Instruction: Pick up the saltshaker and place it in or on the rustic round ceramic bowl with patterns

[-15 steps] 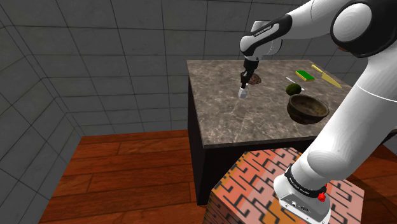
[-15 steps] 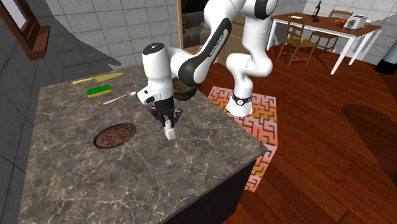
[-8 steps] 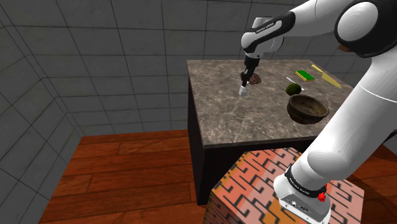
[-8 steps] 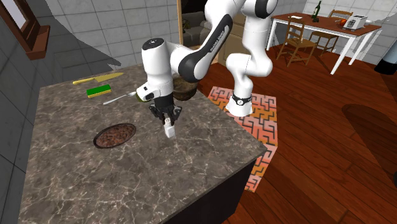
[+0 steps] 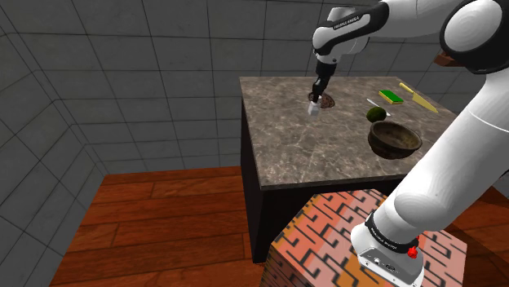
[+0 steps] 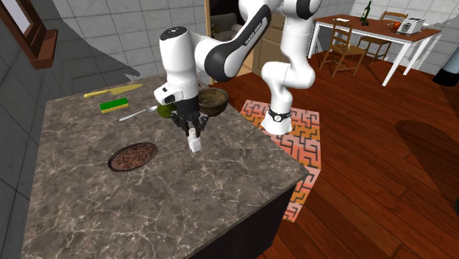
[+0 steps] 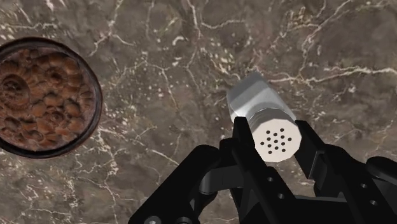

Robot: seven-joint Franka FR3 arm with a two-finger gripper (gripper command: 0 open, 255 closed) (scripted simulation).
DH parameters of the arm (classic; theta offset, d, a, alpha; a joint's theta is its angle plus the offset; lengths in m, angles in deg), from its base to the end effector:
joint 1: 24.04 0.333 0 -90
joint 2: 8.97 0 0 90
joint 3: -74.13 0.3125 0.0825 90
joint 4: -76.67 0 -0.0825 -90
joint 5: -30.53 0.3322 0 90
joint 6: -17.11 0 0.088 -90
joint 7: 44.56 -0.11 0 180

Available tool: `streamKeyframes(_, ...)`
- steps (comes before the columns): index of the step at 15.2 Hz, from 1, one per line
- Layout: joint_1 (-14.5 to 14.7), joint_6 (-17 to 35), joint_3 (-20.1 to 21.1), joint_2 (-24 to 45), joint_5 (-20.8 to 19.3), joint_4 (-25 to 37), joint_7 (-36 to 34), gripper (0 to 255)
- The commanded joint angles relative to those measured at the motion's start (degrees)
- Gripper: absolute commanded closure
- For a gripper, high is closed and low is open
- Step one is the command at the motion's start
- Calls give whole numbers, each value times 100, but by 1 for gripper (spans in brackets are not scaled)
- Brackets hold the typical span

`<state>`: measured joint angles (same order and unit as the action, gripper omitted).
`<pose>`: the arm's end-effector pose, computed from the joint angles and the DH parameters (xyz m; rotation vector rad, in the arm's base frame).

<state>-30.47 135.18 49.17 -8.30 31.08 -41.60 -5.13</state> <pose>0.4299 -0.2610 0.4452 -3.1233 -0.2123 0.0148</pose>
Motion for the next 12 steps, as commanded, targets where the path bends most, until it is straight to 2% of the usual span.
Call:
streamKeyframes(1, 4, -158, 3, -60, -30, 101, -22, 255)
streamKeyframes(12, 20, -983, 24, -276, -126, 730, -96, 255)
